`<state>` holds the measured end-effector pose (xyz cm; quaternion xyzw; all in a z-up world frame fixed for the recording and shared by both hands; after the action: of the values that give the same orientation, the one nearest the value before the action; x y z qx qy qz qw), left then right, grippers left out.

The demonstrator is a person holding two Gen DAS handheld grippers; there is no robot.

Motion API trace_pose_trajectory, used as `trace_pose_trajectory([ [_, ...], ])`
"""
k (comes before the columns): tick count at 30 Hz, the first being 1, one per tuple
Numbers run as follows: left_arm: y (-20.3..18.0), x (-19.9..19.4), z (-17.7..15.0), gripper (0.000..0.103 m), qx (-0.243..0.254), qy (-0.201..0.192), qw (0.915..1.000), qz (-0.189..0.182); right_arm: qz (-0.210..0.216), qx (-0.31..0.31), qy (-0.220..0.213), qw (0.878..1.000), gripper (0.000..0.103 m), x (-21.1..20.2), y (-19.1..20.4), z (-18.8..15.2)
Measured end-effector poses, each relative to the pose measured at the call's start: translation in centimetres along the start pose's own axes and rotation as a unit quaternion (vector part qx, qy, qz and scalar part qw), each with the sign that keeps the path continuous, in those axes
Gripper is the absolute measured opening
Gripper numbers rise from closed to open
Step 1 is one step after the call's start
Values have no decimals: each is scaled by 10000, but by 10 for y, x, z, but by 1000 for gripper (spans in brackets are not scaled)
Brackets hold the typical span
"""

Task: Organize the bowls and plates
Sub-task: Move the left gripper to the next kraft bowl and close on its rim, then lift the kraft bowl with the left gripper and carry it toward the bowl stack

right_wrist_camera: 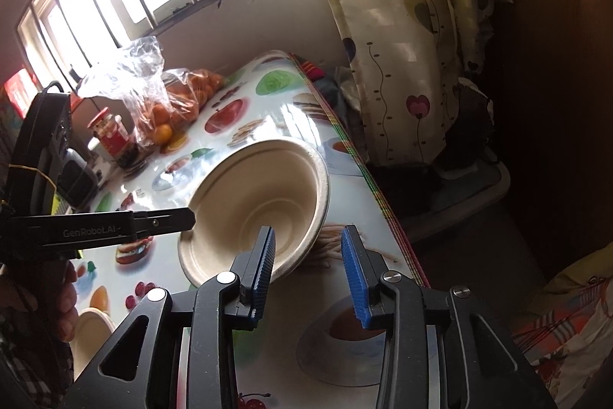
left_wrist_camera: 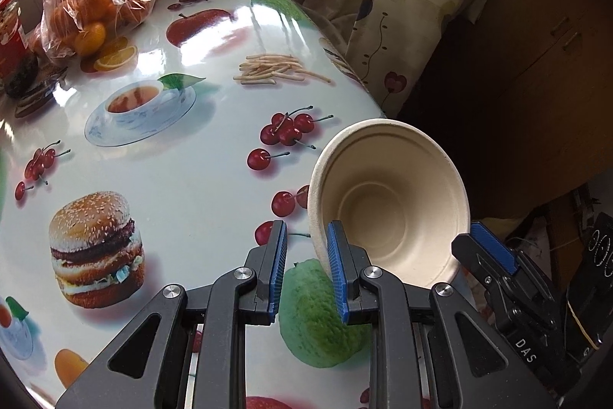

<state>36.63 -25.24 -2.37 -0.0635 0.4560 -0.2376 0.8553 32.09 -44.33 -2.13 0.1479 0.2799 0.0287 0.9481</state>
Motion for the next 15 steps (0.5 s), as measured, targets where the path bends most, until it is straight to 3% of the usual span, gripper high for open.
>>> trace_pose_trajectory([
  [4, 0, -1, 0, 23, 3, -25, 10000, -4, 36, -1, 46, 10000, 24, 3, 2, -2],
  [11, -2, -1, 0, 11, 2, -42, 10000, -59, 62, -25, 62, 10000, 20, 5, 5, -3],
  [15, -3, -1, 0, 10, 4, -49, 10000, -50, 58, -39, 59, 10000, 20, 5, 5, -3],
])
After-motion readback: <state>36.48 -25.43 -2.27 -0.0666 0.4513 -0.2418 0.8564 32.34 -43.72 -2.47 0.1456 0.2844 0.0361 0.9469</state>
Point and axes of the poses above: each gripper's, at about its wrist camera, not at the fingertips, and x roughly the way its jaws point, y to its left, z to its top, the point moved 4 cm from there along x, roughly the way its jaws point, and after that the axes turned 14 degrees about -y, right-handed, at the moved point
